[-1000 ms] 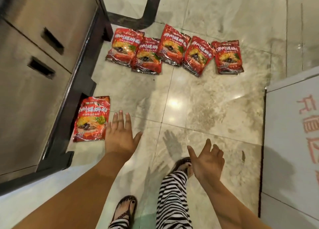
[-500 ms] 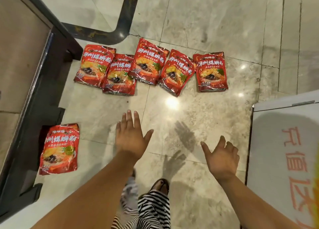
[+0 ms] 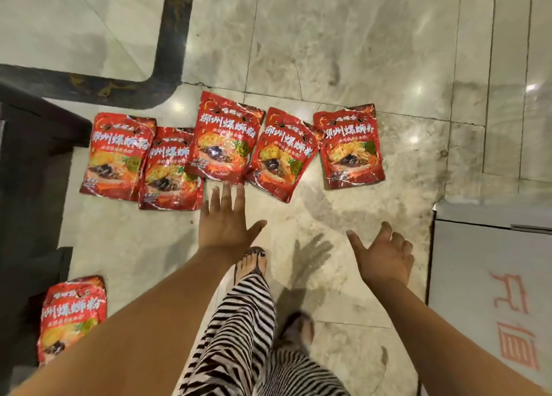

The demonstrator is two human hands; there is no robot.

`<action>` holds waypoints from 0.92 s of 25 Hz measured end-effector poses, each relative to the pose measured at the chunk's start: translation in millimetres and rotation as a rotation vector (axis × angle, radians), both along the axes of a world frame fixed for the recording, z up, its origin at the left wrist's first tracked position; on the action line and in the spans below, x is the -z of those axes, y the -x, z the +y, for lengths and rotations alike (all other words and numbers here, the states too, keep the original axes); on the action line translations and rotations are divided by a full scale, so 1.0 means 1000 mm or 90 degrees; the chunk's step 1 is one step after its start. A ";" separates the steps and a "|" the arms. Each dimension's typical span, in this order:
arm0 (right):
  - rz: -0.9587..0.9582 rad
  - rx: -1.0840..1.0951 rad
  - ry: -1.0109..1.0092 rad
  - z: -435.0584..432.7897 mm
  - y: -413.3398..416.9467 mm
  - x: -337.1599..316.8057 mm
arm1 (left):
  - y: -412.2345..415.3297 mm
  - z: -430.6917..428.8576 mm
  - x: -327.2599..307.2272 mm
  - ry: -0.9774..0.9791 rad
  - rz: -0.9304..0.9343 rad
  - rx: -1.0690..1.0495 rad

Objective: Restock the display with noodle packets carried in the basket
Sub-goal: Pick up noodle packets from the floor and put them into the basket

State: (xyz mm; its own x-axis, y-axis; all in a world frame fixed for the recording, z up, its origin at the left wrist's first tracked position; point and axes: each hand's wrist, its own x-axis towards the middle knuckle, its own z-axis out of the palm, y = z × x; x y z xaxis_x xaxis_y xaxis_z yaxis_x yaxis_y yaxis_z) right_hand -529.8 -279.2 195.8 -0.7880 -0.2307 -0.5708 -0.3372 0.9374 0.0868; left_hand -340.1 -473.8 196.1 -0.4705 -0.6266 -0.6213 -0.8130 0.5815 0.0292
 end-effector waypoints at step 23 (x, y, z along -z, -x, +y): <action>-0.141 0.265 0.259 -0.081 0.269 0.342 | 0.172 -0.081 0.338 0.039 0.045 -0.468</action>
State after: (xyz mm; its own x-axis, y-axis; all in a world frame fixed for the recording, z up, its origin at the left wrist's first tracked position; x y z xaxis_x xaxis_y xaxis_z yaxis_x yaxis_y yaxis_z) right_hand -799.0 -359.8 -145.7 -0.7322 -0.1628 -0.6614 0.0949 0.9372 -0.3357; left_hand -511.7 -554.9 -141.7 0.0467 -0.8275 -0.5595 -0.9907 -0.1102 0.0803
